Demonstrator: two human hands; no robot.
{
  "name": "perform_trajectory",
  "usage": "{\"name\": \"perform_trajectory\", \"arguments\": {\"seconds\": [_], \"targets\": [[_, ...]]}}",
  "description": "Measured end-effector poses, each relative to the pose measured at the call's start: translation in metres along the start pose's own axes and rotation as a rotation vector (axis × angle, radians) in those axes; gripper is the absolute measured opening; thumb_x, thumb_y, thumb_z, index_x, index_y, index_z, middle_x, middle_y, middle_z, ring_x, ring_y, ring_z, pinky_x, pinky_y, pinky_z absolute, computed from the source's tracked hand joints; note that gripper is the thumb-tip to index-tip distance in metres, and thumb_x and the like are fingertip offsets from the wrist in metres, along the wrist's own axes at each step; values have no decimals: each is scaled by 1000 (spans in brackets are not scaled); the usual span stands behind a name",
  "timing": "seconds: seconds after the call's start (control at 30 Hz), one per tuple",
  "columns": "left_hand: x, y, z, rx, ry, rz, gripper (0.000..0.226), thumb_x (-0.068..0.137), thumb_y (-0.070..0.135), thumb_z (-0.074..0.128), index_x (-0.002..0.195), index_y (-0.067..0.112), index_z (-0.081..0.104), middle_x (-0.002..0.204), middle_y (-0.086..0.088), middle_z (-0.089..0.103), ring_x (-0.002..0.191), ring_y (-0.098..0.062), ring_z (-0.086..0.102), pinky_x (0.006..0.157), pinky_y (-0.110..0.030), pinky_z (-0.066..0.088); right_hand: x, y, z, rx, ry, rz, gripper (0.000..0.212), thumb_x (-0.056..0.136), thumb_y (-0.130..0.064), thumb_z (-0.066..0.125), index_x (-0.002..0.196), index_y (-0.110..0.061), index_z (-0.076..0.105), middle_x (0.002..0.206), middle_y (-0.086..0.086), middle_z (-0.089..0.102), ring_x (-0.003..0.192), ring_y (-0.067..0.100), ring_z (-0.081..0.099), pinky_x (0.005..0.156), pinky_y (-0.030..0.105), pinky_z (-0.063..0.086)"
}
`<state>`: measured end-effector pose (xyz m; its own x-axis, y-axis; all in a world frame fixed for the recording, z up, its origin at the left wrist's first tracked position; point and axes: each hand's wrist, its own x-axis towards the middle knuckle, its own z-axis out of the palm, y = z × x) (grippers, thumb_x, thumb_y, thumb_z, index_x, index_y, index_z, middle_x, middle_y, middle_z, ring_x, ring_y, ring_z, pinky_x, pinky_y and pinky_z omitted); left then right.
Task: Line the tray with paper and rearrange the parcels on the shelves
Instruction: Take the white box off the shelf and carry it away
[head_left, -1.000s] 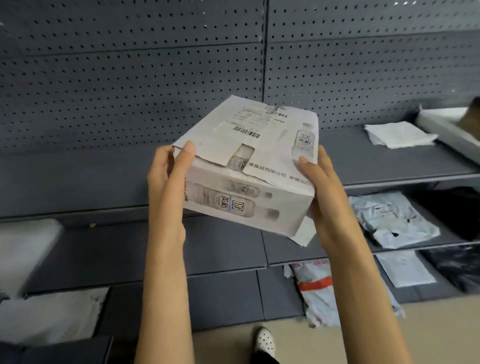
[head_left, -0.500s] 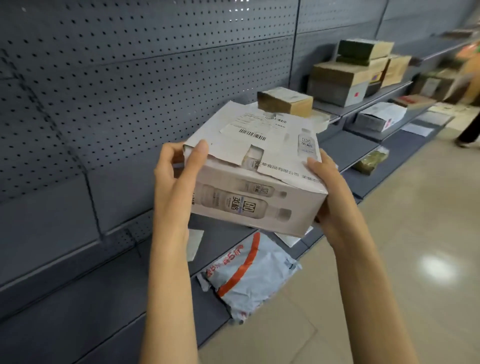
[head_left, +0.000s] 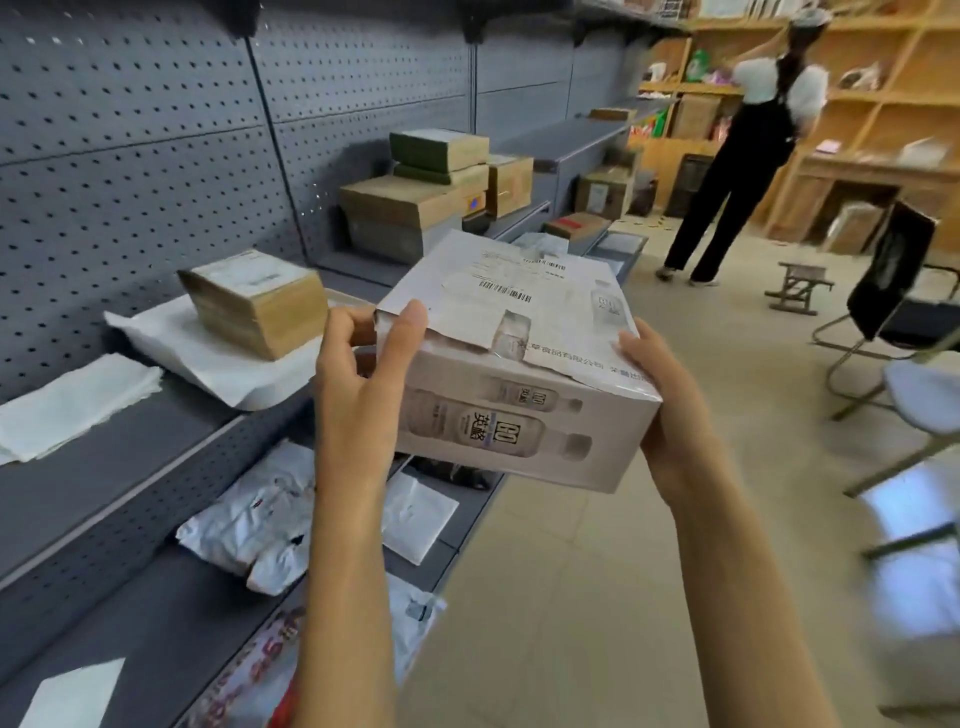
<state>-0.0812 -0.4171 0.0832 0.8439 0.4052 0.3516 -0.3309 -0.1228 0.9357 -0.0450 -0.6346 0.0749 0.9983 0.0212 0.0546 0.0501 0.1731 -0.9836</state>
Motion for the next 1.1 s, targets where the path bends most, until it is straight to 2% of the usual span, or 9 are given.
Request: {"name": "perform_trajectory", "arguments": {"seconds": [0.1,0.2,0.37,0.47,0.6,0.73,0.93,1.03,1.1], "targets": [[29,-18,45,-9,-33,-11,35,87,58,62,94,25,55,90,10,64,83,-7,58,74,-25,44,35,0,-28,3,53,-11,47,91,-38,53,136,-29,58,118,-5,76,92,8,73,67,20,54],[60,-38,87,-33,-64,-48,40,80,65,61,94,28,56,91,9,68,82,-7,62,72,-29,48,77,5,-55,9,95,-10,39,102,-31,45,139,-26,57,122,-1,75,91,9,73,64,18,55],[134,-66,151,-51,-143,-59,42,75,70,61,93,32,54,100,3,66,89,-13,63,72,-32,51,166,6,-83,30,162,3,39,103,-28,43,139,-25,57,126,0,73,95,12,71,62,17,53],[190,-77,186,-31,-167,-27,47,75,71,58,95,30,53,99,4,64,86,-10,60,70,-27,46,226,-1,-91,56,207,-6,39,103,-28,43,140,-26,57,124,0,74,93,11,72,60,16,54],[271,-94,235,-47,-198,4,34,77,69,58,85,37,49,86,14,57,79,-5,54,71,-26,41,313,-14,-99,44,241,-50,38,103,-28,43,138,-30,57,125,-2,73,101,15,70,70,24,51],[332,-117,279,-40,-242,30,32,81,65,57,80,36,44,74,19,47,68,3,46,67,-24,36,384,-16,-113,37,294,-75,40,103,-27,42,141,-30,55,126,-1,72,105,18,70,69,24,50],[406,-158,338,-32,-295,22,48,78,69,56,93,25,47,94,0,56,85,-11,53,75,-30,43,477,-4,-136,51,322,-70,40,104,-28,41,141,-30,55,123,-3,74,100,15,72,61,18,54],[444,-177,371,-25,-290,-12,45,79,65,57,94,24,48,96,0,59,87,-11,57,74,-32,46,530,1,-150,51,312,-69,39,104,-28,42,140,-31,55,122,-2,75,103,18,72,68,23,53],[470,-188,396,-19,-277,-34,40,82,60,58,96,24,49,97,3,60,86,-7,59,72,-28,48,570,1,-161,61,298,-74,38,104,-28,43,140,-31,55,120,-2,76,99,17,73,63,20,54]]}}
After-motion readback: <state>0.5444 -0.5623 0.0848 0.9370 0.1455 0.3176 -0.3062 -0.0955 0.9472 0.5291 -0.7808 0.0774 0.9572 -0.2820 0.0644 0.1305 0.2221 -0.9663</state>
